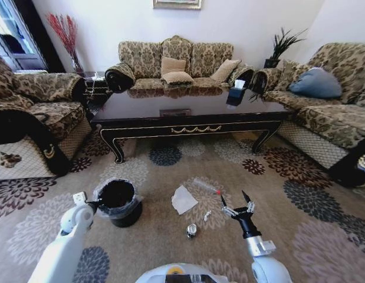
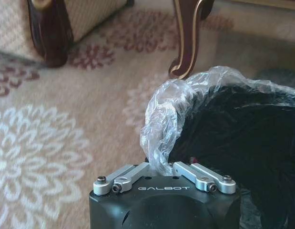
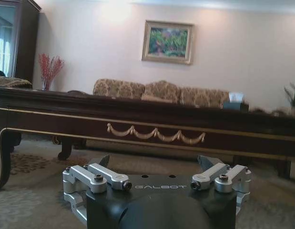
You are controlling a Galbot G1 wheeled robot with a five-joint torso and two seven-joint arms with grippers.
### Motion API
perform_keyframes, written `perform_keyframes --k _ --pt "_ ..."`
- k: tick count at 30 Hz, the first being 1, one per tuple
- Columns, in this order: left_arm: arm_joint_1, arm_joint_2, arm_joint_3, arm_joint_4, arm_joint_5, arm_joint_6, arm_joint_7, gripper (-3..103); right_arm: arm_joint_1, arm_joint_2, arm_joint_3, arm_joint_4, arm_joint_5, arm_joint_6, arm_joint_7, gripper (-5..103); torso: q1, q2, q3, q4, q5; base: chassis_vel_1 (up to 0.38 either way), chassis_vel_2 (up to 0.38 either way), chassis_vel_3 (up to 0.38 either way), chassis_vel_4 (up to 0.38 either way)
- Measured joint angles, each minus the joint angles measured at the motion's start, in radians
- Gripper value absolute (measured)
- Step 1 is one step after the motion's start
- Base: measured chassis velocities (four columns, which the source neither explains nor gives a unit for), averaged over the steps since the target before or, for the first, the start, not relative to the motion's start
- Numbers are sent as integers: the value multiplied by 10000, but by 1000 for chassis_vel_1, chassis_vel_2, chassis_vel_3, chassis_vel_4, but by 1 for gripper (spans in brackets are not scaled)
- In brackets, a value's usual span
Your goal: Move to the front of the table and pick up the trash from the floor, then place it into the trash bin.
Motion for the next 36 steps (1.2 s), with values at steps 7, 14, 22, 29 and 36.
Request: perform_keyframes --k 7,14,22,29,36 --pt "759 117 -728 -954 -304 0 -42 3 574 -164 -756 -435 209 -483 381 100 0 0 -1 15 1 0 0 0 0" --pt "1124 236 -1346 -1895 -957 -13 -187 3 978 -1254 -2040 -668 1447 -1837 1261 100 0 0 -1 -1 1 0 0 0 0" --pt "1510 255 -2260 -3426 -1543 -17 -446 3 1960 -3266 -4156 -700 3631 -3956 2428 100 0 0 -1 4 2 0 0 0 0" --pt "1572 381 -2624 -4148 -1968 -27 -531 3 3023 -4051 -5488 -878 5077 -5016 3073 100 0 0 -1 5 3 0 0 0 0" --pt "1809 216 -2809 -4323 -1916 -28 -371 3 5323 -5211 -7526 -1614 5577 -5405 2694 100 0 0 -1 8 -1 0 0 0 0"
